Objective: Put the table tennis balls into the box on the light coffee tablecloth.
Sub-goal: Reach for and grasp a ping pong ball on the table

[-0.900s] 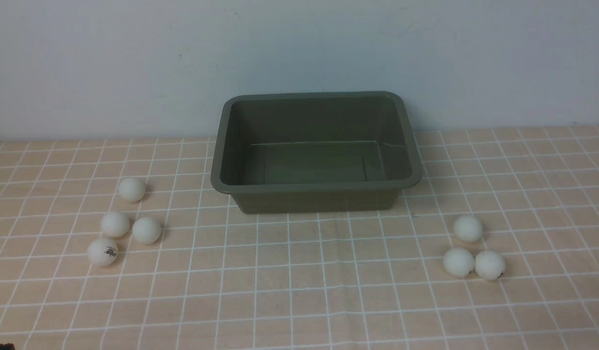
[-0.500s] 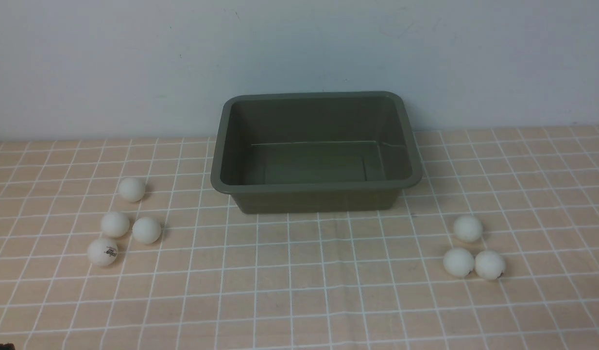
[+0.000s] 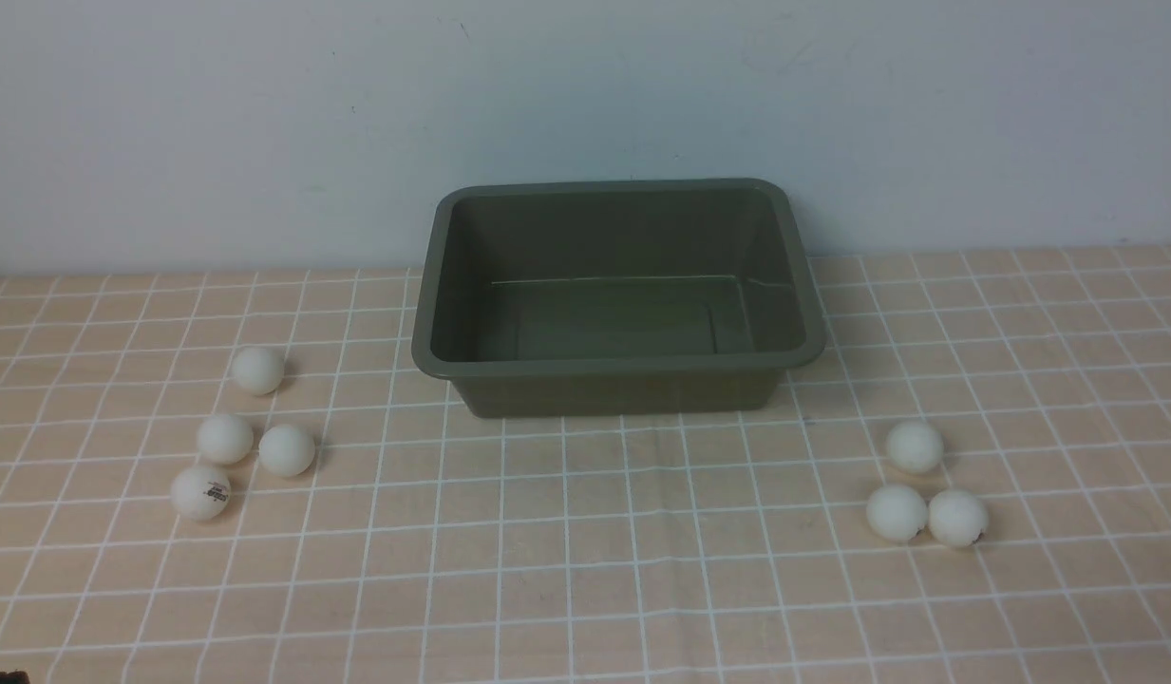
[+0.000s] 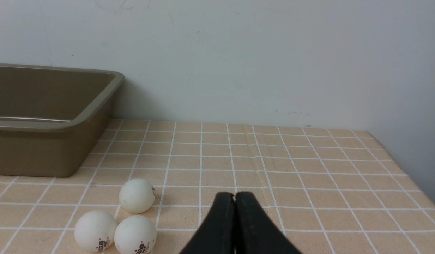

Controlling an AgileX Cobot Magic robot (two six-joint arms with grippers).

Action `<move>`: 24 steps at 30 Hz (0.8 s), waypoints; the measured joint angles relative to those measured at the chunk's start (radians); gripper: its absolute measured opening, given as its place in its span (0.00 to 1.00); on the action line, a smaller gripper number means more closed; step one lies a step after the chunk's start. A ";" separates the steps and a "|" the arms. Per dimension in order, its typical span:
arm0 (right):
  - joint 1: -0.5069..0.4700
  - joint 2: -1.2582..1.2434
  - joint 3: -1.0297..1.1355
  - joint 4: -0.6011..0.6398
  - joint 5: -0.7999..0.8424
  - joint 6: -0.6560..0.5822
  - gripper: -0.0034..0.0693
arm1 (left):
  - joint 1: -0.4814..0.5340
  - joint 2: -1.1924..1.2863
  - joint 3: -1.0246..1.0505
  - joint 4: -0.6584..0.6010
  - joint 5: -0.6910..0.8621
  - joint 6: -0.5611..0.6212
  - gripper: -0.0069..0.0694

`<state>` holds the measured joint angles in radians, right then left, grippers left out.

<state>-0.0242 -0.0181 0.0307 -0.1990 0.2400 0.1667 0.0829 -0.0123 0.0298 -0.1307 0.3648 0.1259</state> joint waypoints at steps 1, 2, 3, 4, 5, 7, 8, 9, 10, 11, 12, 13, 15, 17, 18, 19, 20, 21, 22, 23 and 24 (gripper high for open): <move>0.000 0.000 0.000 0.000 0.000 0.000 0.02 | 0.000 0.000 0.000 0.000 0.000 0.000 0.00; 0.000 0.000 0.000 0.000 0.000 0.000 0.02 | 0.000 0.000 0.000 0.000 0.000 0.000 0.00; 0.000 0.000 0.000 0.000 0.000 0.000 0.02 | 0.000 0.000 0.000 0.000 0.000 0.000 0.00; 0.000 0.000 0.000 0.000 0.000 0.000 0.02 | 0.000 0.000 0.000 0.000 0.000 0.000 0.00; 0.000 0.000 0.000 0.000 0.000 0.000 0.02 | 0.000 0.000 0.000 0.000 0.000 0.000 0.00; 0.000 0.000 0.000 0.000 0.000 0.000 0.02 | 0.000 0.000 0.000 0.000 0.000 0.000 0.00; 0.000 0.000 0.000 0.000 0.000 0.000 0.02 | 0.000 0.000 0.000 0.000 0.000 0.000 0.00; 0.000 0.000 0.000 0.000 0.000 0.000 0.02 | 0.000 0.000 0.000 0.000 0.000 0.000 0.00; 0.000 0.000 0.000 0.000 0.000 0.000 0.02 | 0.000 0.000 0.000 0.000 0.000 0.000 0.00; 0.000 0.000 0.000 0.000 0.000 0.000 0.02 | -0.002 0.000 0.000 0.000 0.000 0.000 0.00; 0.000 0.000 0.000 0.000 0.000 0.000 0.02 | -0.018 0.000 0.000 0.000 0.000 0.000 0.00; 0.000 0.000 0.000 0.000 0.000 0.000 0.02 | -0.036 0.000 0.000 0.000 0.000 0.000 0.00; 0.000 0.000 0.000 0.000 0.000 0.000 0.02 | -0.070 0.000 0.000 0.000 0.000 0.000 0.00; 0.000 0.000 0.000 0.000 0.000 0.000 0.02 | -0.104 0.000 0.000 0.000 0.000 0.000 0.00; 0.000 0.000 0.000 0.000 0.000 0.000 0.02 | -0.106 0.000 0.000 0.000 0.000 0.000 0.00; 0.000 0.000 0.000 0.000 0.000 0.000 0.02 | -0.115 0.000 0.000 0.000 0.000 0.000 0.00; 0.000 0.000 0.000 0.000 0.000 0.000 0.02 | -0.121 0.000 0.000 0.000 0.000 0.000 0.00; 0.000 0.000 0.000 0.000 0.000 0.000 0.02 | -0.121 0.000 0.000 0.000 0.000 0.000 0.00; 0.000 0.000 0.000 0.000 0.000 0.000 0.02 | -0.121 0.000 0.000 0.000 0.000 0.000 0.00; 0.000 0.000 0.000 0.000 0.000 0.000 0.02 | -0.122 0.000 0.000 0.000 0.000 0.000 0.00; 0.000 0.000 0.000 0.000 0.000 0.000 0.02 | -0.122 0.000 0.000 0.000 0.000 0.000 0.00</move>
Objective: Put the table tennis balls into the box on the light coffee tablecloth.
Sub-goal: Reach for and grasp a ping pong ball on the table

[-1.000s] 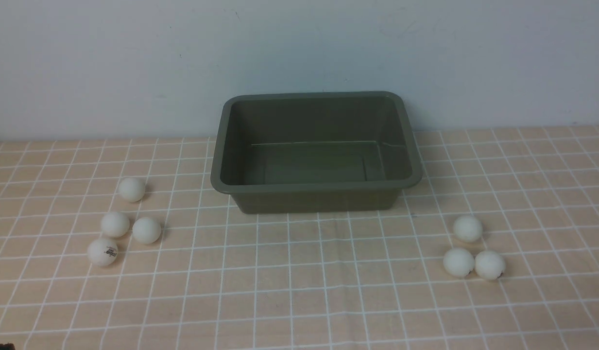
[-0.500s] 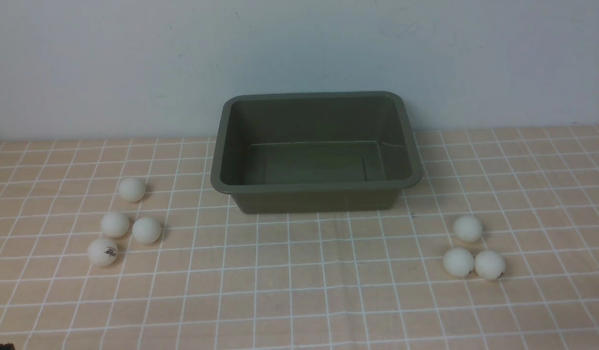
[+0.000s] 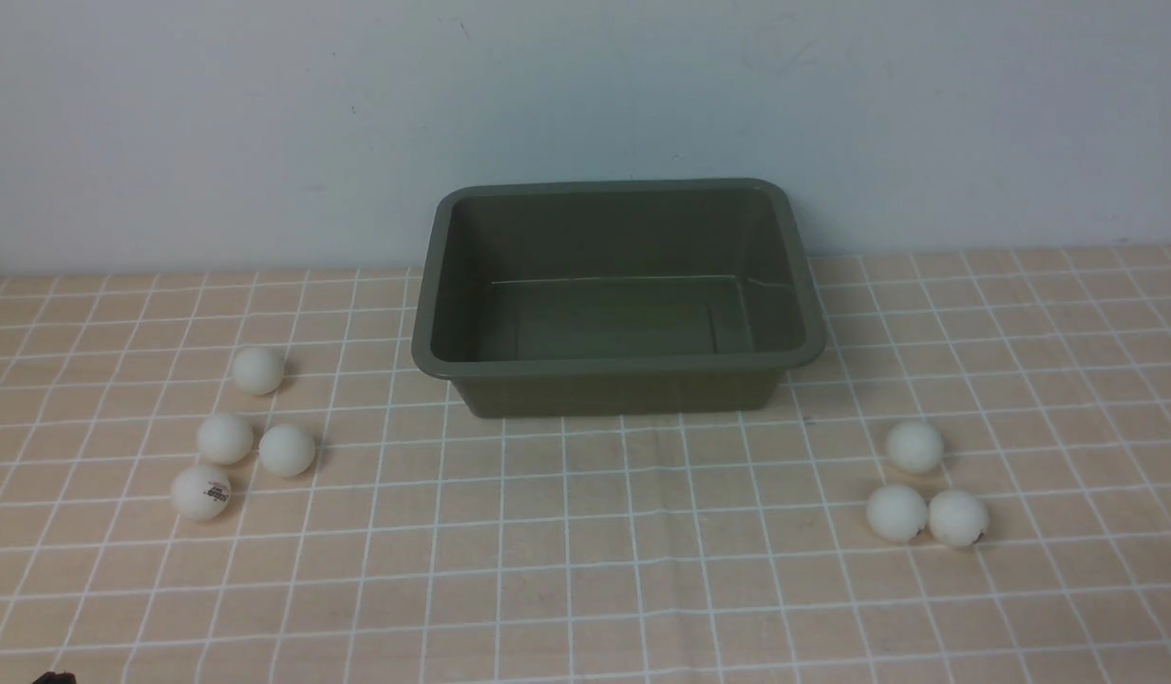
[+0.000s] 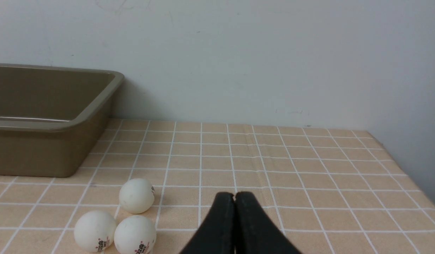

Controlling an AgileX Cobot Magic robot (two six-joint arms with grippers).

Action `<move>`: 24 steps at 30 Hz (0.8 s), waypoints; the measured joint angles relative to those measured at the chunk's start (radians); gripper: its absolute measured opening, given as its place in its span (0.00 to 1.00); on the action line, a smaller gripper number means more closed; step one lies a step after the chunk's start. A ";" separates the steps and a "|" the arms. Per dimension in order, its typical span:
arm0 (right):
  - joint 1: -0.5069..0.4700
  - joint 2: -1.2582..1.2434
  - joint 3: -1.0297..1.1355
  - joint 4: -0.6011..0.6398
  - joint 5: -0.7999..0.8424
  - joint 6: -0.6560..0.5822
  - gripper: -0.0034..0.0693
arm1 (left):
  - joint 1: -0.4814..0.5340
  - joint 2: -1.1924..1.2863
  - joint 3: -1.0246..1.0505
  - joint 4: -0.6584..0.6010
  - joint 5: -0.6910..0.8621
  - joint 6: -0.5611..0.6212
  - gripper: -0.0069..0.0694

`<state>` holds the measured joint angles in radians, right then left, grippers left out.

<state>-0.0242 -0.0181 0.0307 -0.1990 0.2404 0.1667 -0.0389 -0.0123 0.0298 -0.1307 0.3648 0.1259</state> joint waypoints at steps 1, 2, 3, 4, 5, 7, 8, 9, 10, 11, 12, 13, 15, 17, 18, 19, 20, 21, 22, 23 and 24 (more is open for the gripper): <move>0.000 0.000 0.000 0.000 0.000 0.000 0.02 | 0.000 0.000 0.000 0.000 0.000 0.000 0.00; 0.000 0.000 0.000 0.000 0.000 0.000 0.02 | 0.000 0.000 0.000 0.000 0.000 0.000 0.00; 0.000 0.000 0.000 0.000 0.000 0.000 0.02 | 0.000 0.000 0.000 0.000 0.000 0.000 0.00; 0.000 0.000 0.000 0.000 0.000 0.000 0.02 | 0.000 0.000 0.000 0.000 0.000 0.000 0.00; 0.000 0.000 0.000 0.000 0.000 0.000 0.02 | 0.000 0.000 0.000 0.000 0.000 0.000 0.00; 0.000 0.000 0.000 0.005 0.000 0.003 0.02 | 0.000 0.000 0.000 0.000 0.000 0.000 0.00; 0.000 0.000 0.000 0.015 -0.003 0.012 0.02 | 0.000 0.000 0.000 0.000 0.000 0.000 0.00; 0.000 0.000 0.000 0.027 -0.009 0.024 0.02 | 0.000 0.000 0.000 0.000 0.000 0.000 0.00; 0.000 0.000 0.000 0.043 -0.015 0.035 0.02 | 0.000 0.000 0.000 0.000 0.000 0.000 0.00; 0.000 0.000 0.000 0.063 -0.029 0.057 0.02 | 0.000 0.000 0.000 0.000 0.000 0.000 0.00; 0.000 0.000 0.000 0.093 -0.048 0.082 0.02 | 0.000 0.000 0.000 0.000 0.000 0.000 0.00; 0.000 0.000 0.000 0.127 -0.073 0.111 0.02 | 0.000 0.000 0.000 0.000 0.000 0.000 0.00; 0.000 0.000 0.000 0.199 -0.132 0.168 0.02 | 0.000 0.000 0.000 -0.014 0.000 -0.003 0.00; 0.000 0.000 0.000 0.266 -0.199 0.229 0.02 | 0.000 0.000 0.000 -0.065 0.000 -0.031 0.00; 0.000 0.000 0.000 0.298 -0.232 0.257 0.02 | 0.000 0.000 0.000 -0.112 0.000 -0.059 0.00; 0.000 0.000 0.000 0.324 -0.260 0.279 0.02 | 0.000 0.000 0.000 -0.164 0.000 -0.093 0.00; 0.000 0.000 0.000 0.338 -0.283 0.293 0.02 | 0.000 0.000 0.000 -0.211 0.000 -0.126 0.00; 0.000 0.000 0.000 0.352 -0.302 0.305 0.02 | 0.000 0.000 0.000 -0.273 0.000 -0.155 0.00; 0.000 0.000 0.000 0.357 -0.308 0.309 0.02 | 0.000 0.000 0.000 -0.313 0.000 -0.175 0.00; 0.000 0.000 0.000 0.364 -0.327 0.315 0.02 | 0.000 0.000 0.000 -0.403 0.000 -0.212 0.00; 0.000 0.000 0.000 0.367 -0.334 0.317 0.02 | 0.000 0.000 0.000 -0.462 0.000 -0.230 0.00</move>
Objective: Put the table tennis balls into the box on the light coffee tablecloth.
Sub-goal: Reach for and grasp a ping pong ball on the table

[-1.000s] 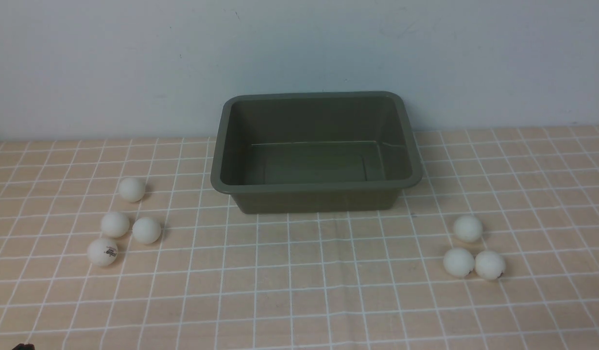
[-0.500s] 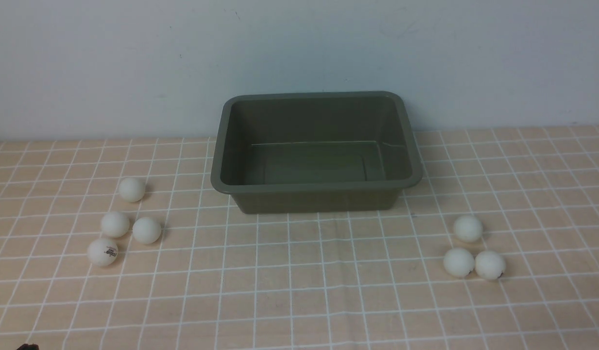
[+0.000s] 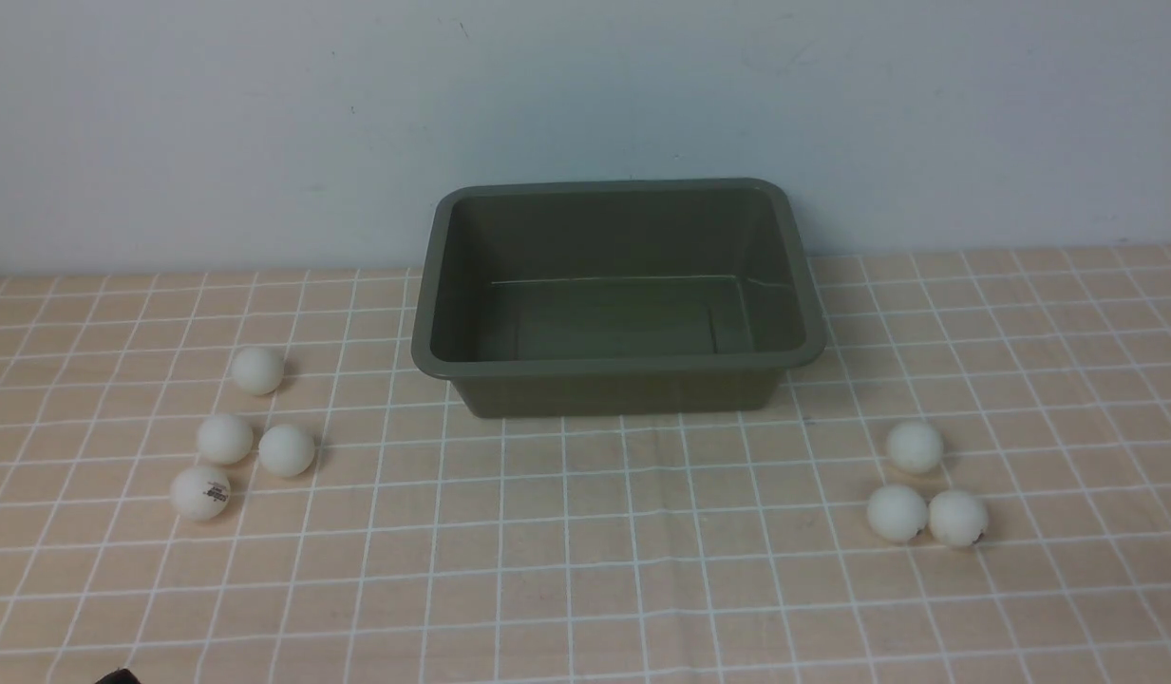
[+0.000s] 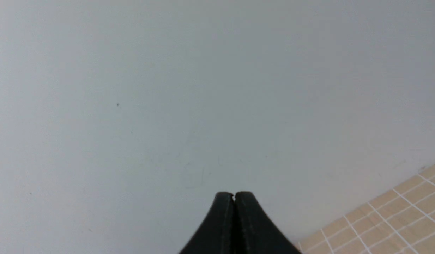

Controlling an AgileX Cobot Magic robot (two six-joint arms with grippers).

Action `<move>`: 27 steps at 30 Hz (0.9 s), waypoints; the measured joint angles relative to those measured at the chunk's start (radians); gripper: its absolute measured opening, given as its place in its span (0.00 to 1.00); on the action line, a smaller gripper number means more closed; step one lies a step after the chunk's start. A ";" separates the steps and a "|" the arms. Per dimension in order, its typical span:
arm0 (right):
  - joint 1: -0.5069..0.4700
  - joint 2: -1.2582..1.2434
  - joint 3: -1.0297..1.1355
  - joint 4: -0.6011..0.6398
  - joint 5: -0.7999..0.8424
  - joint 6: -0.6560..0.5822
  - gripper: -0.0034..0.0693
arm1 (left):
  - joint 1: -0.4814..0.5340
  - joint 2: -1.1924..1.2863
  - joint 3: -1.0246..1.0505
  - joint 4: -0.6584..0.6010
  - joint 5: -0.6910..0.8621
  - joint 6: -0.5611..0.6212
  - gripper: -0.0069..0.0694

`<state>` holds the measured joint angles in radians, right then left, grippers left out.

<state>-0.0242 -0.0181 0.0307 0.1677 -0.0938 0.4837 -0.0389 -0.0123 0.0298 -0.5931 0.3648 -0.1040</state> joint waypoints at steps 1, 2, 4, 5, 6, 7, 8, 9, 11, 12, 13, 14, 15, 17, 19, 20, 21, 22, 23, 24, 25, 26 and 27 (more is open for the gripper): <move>0.000 0.000 0.000 0.003 -0.002 0.004 0.02 | 0.000 0.000 0.000 -0.057 0.000 -0.011 0.00; 0.000 0.000 0.000 0.004 -0.002 0.009 0.02 | 0.000 0.000 0.000 -0.108 -0.001 -0.017 0.00; 0.000 0.000 0.000 0.006 0.004 0.016 0.02 | 0.000 0.000 0.000 -0.198 -0.009 -0.024 0.00; 0.000 0.000 0.000 0.007 0.009 0.018 0.02 | 0.000 0.000 0.000 -0.227 -0.011 -0.026 0.00; 0.000 0.000 0.000 0.007 0.014 0.021 0.02 | 0.000 0.000 0.000 -0.256 -0.012 -0.026 0.00; 0.000 0.000 0.000 0.007 0.019 0.026 0.02 | 0.000 0.000 0.000 -0.280 -0.012 -0.027 0.00; 0.000 0.000 0.000 0.007 0.020 0.031 0.02 | 0.000 0.000 0.000 -0.296 -0.013 -0.027 0.00; 0.000 0.000 0.000 0.007 0.021 0.038 0.02 | 0.000 0.000 0.000 -0.310 -0.016 -0.027 0.00; 0.000 0.000 -0.003 -0.002 0.025 0.043 0.02 | 0.000 0.000 0.000 -0.335 -0.035 -0.028 0.00; 0.000 0.000 -0.012 -0.015 0.035 0.043 0.02 | 0.000 0.000 0.000 -0.346 -0.047 -0.028 0.00; 0.000 0.000 -0.019 -0.018 0.037 0.043 0.02 | 0.000 0.000 0.000 -0.353 -0.050 -0.028 0.00; 0.000 0.000 -0.048 -0.055 0.044 0.044 0.02 | 0.000 0.000 0.000 -0.375 -0.075 -0.028 0.00; 0.000 0.000 -0.091 -0.097 0.047 0.044 0.02 | 0.000 0.000 0.000 -0.405 -0.105 -0.028 0.00; 0.000 0.000 -0.179 -0.168 0.052 0.046 0.02 | 0.000 0.000 0.000 -0.457 -0.156 -0.009 0.00; 0.000 0.001 -0.265 -0.244 0.066 0.046 0.02 | 0.000 0.000 -0.014 -0.480 -0.206 0.047 0.00; 0.000 0.011 -0.314 -0.279 0.078 0.046 0.02 | 0.000 0.000 -0.035 -0.484 -0.222 0.096 0.00; 0.000 0.026 -0.352 -0.304 0.094 0.046 0.02 | 0.000 0.000 -0.059 -0.487 -0.231 0.143 0.00; 0.000 0.047 -0.398 -0.331 0.112 0.046 0.02 | 0.000 0.000 -0.096 -0.488 -0.239 0.208 0.00; 0.000 0.071 -0.441 -0.353 0.138 0.046 0.02 | 0.000 0.000 -0.137 -0.490 -0.241 0.280 0.00; 0.000 0.092 -0.480 -0.363 0.166 0.046 0.02 | 0.000 0.000 -0.172 -0.491 -0.239 0.341 0.00; 0.000 0.121 -0.515 -0.373 0.194 0.046 0.02 | 0.000 0.000 -0.215 -0.494 -0.228 0.421 0.00; 0.000 0.127 -0.522 -0.375 0.199 0.046 0.02 | 0.000 0.000 -0.232 -0.494 -0.220 0.453 0.00; 0.000 0.178 -0.570 -0.376 0.239 0.046 0.02 | 0.000 0.007 -0.299 -0.499 -0.178 0.575 0.00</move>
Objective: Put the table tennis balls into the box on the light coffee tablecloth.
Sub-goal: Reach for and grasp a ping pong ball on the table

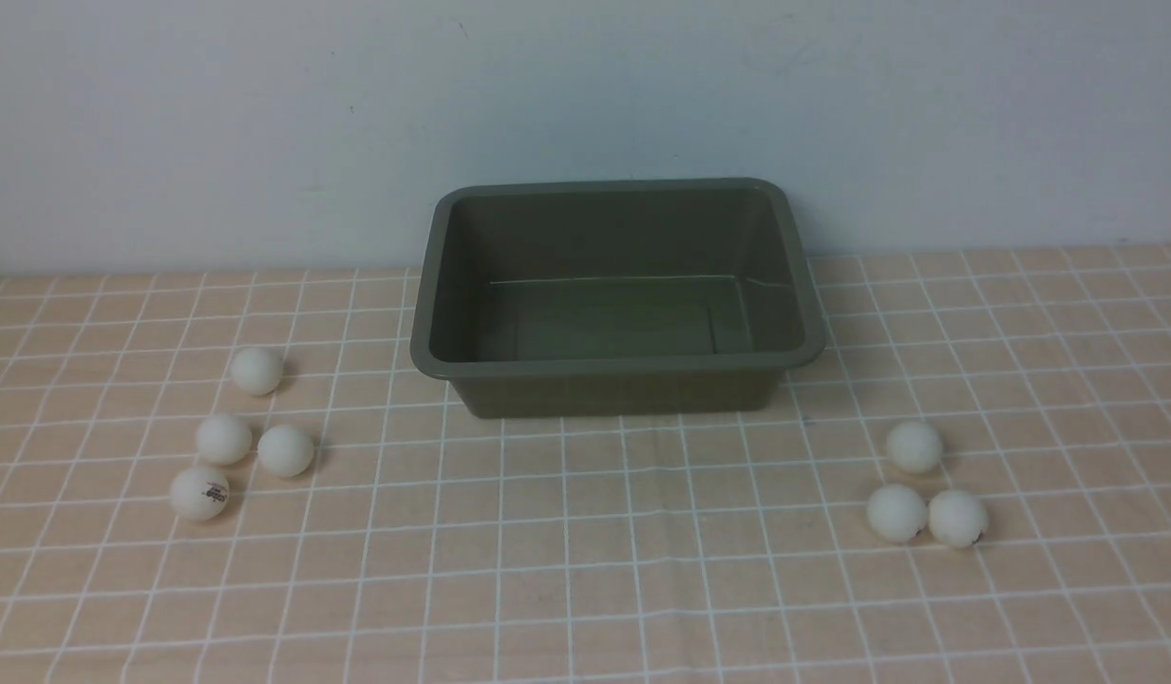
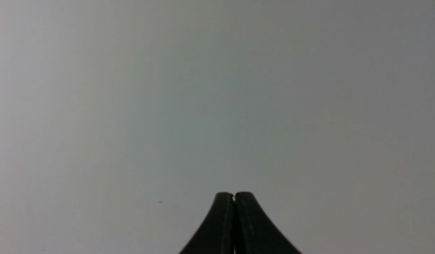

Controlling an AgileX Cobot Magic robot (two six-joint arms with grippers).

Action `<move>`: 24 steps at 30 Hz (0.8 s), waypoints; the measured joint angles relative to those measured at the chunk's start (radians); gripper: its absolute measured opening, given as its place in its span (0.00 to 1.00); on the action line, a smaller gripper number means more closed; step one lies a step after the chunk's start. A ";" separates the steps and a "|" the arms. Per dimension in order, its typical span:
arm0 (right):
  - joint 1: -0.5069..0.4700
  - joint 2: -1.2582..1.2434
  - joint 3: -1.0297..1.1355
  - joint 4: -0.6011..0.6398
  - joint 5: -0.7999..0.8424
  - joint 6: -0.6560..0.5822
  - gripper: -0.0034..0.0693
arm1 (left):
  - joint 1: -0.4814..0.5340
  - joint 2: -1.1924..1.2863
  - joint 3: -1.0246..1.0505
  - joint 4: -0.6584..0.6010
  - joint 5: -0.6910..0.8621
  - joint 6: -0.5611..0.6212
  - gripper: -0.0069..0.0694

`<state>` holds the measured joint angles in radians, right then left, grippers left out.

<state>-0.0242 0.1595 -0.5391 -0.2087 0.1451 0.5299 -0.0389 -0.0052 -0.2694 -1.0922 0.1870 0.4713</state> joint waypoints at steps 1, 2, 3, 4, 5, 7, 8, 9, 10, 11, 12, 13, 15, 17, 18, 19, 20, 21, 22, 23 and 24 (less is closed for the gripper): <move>0.000 0.040 -0.031 0.002 0.026 0.000 0.02 | 0.000 0.021 -0.040 -0.009 0.038 0.069 0.00; 0.000 0.046 -0.031 0.003 0.026 0.000 0.02 | 0.000 0.026 -0.047 -0.009 0.046 0.082 0.00; 0.000 0.093 -0.064 0.016 0.054 -0.001 0.02 | 0.000 0.078 -0.102 -0.024 0.118 0.173 0.00; 0.000 0.106 -0.071 0.018 0.062 -0.002 0.02 | 0.000 0.085 -0.108 -0.029 0.127 0.184 0.00; 0.003 0.145 -0.090 0.036 0.085 -0.011 0.02 | 0.000 0.136 -0.146 -0.038 0.199 0.249 0.00; 0.030 0.215 -0.121 0.074 0.137 -0.062 0.02 | 0.000 0.245 -0.197 -0.041 0.300 0.335 0.00; 0.046 0.239 -0.131 0.092 0.157 -0.092 0.02 | 0.000 0.287 -0.212 -0.040 0.343 0.362 0.00; 0.070 0.269 -0.140 0.113 0.180 -0.129 0.02 | 0.000 0.341 -0.227 -0.039 0.373 0.384 0.00; 0.086 0.281 -0.146 0.130 0.197 -0.160 0.02 | 0.000 0.374 -0.238 -0.037 0.392 0.398 0.00; 0.136 0.331 -0.163 0.180 0.251 -0.252 0.02 | 0.000 0.450 -0.268 -0.026 0.436 0.423 0.00; 0.170 0.363 -0.174 0.215 0.290 -0.313 0.02 | 0.000 0.504 -0.287 -0.015 0.461 0.430 0.00; 0.177 0.376 -0.178 0.222 0.308 -0.338 0.02 | 0.000 0.526 -0.291 -0.009 0.465 0.430 0.00; 0.253 0.453 -0.198 0.308 0.410 -0.470 0.02 | 0.000 0.643 -0.338 0.043 0.532 0.428 0.00; 0.326 0.543 -0.210 0.367 0.529 -0.571 0.02 | 0.000 0.760 -0.381 0.118 0.600 0.390 0.00; 0.349 0.581 -0.214 0.377 0.578 -0.600 0.02 | 0.000 0.804 -0.400 0.159 0.627 0.361 0.00; 0.362 0.610 -0.216 0.382 0.615 -0.618 0.02 | 0.000 0.837 -0.418 0.204 0.646 0.326 0.00; 0.372 0.646 -0.218 0.383 0.653 -0.628 0.02 | -0.001 0.874 -0.435 0.254 0.663 0.289 0.00; 0.376 0.681 -0.218 0.382 0.687 -0.633 0.02 | -0.001 0.905 -0.449 0.299 0.676 0.259 0.00; 0.377 0.707 -0.218 0.375 0.705 -0.633 0.02 | -0.001 0.927 -0.461 0.346 0.683 0.229 0.00; 0.379 0.738 -0.218 0.358 0.735 -0.627 0.02 | -0.001 0.950 -0.480 0.423 0.693 0.181 0.00; 0.380 0.760 -0.218 0.347 0.750 -0.618 0.02 | -0.001 0.965 -0.489 0.478 0.695 0.155 0.00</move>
<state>0.3559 0.9197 -0.7566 0.1388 0.8955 -0.0885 -0.0397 0.9602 -0.7587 -0.6145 0.8821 0.6261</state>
